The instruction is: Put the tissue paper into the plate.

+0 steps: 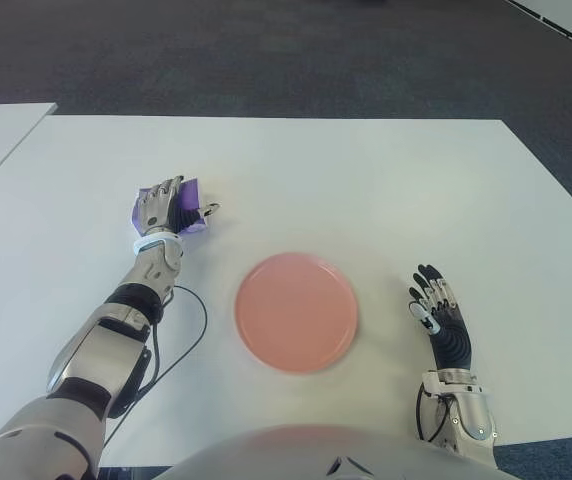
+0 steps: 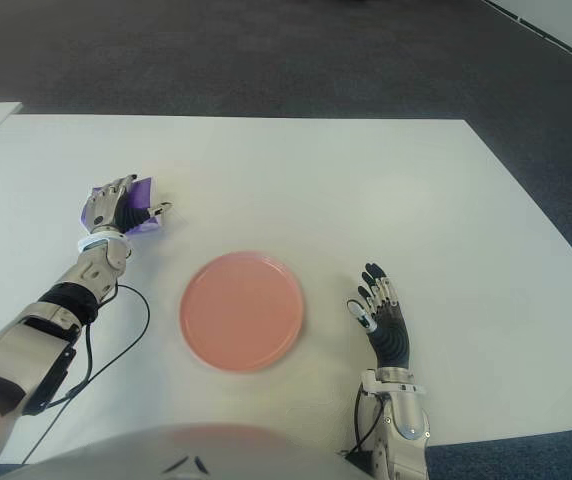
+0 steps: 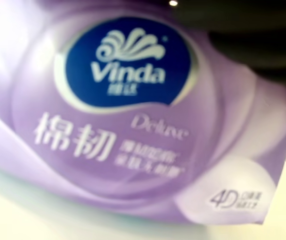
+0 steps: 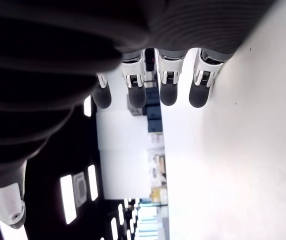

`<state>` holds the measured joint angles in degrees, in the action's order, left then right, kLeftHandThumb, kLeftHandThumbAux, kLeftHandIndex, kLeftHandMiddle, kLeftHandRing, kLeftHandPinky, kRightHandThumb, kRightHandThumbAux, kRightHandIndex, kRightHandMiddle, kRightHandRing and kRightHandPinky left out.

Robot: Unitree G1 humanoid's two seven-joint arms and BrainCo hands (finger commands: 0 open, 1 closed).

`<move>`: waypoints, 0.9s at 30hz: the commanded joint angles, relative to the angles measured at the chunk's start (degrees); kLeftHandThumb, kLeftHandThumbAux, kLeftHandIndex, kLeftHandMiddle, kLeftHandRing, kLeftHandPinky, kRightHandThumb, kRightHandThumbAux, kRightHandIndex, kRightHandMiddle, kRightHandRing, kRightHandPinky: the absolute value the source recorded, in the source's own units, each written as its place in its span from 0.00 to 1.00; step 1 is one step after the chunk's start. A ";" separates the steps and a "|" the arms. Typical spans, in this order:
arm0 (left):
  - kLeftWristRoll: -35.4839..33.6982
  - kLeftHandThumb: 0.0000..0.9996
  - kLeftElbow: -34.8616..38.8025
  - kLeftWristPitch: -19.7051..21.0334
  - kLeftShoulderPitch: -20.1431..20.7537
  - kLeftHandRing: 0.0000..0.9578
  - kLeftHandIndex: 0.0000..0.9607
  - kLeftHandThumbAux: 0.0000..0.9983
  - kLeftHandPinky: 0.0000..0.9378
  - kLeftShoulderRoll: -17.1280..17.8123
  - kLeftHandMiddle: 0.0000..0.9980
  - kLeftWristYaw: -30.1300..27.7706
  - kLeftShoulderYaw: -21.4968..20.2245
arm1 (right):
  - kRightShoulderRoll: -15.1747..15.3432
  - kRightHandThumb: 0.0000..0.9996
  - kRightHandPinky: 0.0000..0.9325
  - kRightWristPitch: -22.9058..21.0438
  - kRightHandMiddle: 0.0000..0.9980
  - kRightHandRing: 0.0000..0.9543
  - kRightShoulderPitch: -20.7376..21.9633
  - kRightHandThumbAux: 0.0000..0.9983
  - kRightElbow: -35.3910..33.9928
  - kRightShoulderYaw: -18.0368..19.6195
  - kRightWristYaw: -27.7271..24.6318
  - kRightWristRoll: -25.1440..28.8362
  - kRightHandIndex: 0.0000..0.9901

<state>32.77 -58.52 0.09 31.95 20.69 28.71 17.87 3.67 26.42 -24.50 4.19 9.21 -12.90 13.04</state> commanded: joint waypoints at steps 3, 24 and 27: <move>-2.58 0.10 0.85 1.17 -5.46 0.26 0.13 0.30 0.33 -2.92 0.21 -7.50 0.13 | 0.64 0.01 0.00 -1.39 0.00 0.00 -0.23 0.59 1.41 0.98 -2.14 2.41 0.00; 0.43 0.11 3.91 2.66 -8.00 0.20 0.13 0.29 0.21 -2.48 0.17 -4.36 0.94 | 1.84 0.01 0.00 -2.26 0.00 0.00 0.45 0.56 0.08 2.54 -3.77 3.35 0.00; 1.96 0.12 3.20 3.34 -7.94 0.16 0.14 0.29 0.18 -2.61 0.15 -1.44 1.60 | 2.01 0.01 0.00 -2.51 0.00 0.00 0.61 0.56 -0.02 2.84 -3.93 3.69 0.00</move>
<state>34.00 -52.04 1.48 28.03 20.19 27.57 17.60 5.53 25.25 -23.96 4.22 11.67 -16.59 15.88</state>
